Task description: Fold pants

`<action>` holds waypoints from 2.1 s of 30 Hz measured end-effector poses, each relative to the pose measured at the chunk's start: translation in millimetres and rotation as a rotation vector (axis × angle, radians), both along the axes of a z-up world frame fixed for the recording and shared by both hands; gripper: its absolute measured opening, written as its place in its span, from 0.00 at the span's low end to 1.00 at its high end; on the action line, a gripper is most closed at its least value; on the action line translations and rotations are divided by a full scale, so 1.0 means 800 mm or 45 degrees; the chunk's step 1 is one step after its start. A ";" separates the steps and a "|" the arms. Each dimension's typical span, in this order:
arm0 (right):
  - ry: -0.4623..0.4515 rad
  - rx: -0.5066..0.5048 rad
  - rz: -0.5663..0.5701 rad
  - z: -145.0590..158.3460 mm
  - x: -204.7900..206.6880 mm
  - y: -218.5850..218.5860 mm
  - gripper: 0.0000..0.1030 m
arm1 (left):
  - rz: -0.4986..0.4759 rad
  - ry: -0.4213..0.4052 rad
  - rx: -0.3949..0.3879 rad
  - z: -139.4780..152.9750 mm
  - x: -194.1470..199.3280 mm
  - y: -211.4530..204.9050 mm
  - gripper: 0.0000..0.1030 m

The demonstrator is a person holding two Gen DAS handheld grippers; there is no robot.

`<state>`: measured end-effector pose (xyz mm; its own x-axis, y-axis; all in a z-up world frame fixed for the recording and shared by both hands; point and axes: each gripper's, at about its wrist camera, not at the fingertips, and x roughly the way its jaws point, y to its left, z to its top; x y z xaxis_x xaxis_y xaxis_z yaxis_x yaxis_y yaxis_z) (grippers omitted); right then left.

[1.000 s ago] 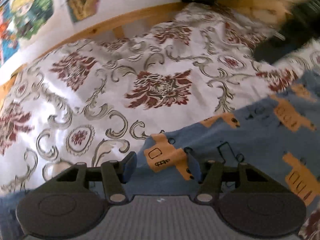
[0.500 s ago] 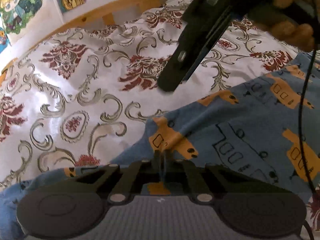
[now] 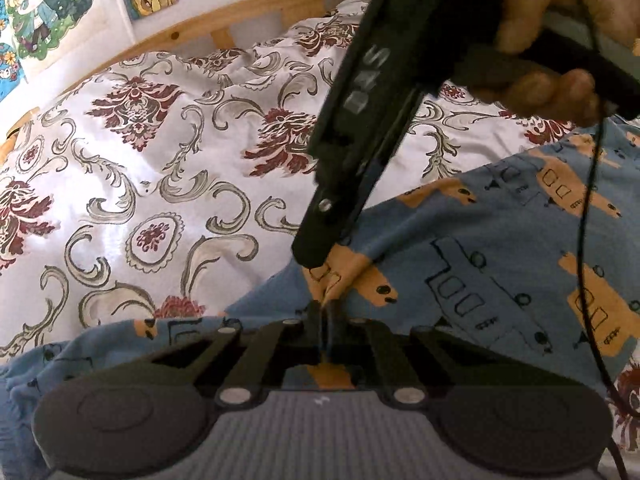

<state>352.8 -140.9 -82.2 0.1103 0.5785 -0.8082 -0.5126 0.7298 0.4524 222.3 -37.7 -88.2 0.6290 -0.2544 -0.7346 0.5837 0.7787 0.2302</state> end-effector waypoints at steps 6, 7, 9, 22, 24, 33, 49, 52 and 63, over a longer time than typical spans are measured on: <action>-0.075 -0.110 0.055 0.012 0.001 0.011 0.38 | 0.012 0.034 -0.015 0.000 0.000 0.011 0.03; -0.096 -0.131 0.065 0.015 0.001 0.013 0.38 | 0.013 0.037 -0.012 0.000 0.000 0.010 0.03; -0.122 -0.164 0.075 0.016 0.005 0.015 0.38 | 0.013 0.036 -0.008 0.000 -0.001 0.009 0.03; -0.166 -0.200 0.030 0.017 -0.003 0.025 0.03 | 0.004 0.051 0.016 0.001 -0.004 0.010 0.03; -0.232 -0.201 -0.020 0.022 -0.004 0.020 0.03 | 0.005 0.058 0.023 0.003 -0.005 0.013 0.03; -0.232 -0.189 -0.156 -0.020 0.010 0.014 0.19 | 0.058 0.205 0.062 0.017 -0.004 0.060 0.21; -0.066 0.177 -1.004 -0.032 -0.255 -0.207 0.33 | 0.304 0.267 0.155 0.038 -0.023 0.120 0.56; -0.075 0.147 -1.200 -0.017 -0.292 -0.262 0.42 | 0.328 0.278 0.150 0.041 -0.030 0.127 0.56; -0.175 0.042 -1.275 0.087 -0.389 -0.427 0.95 | 0.296 0.239 0.267 0.086 -0.071 0.055 0.76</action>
<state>41.8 -482.2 -12.4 0.6484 0.1908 -0.7370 0.2792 0.8411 0.4633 165.7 6.2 -19.4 0.5018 0.0483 -0.8636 0.4437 0.8427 0.3050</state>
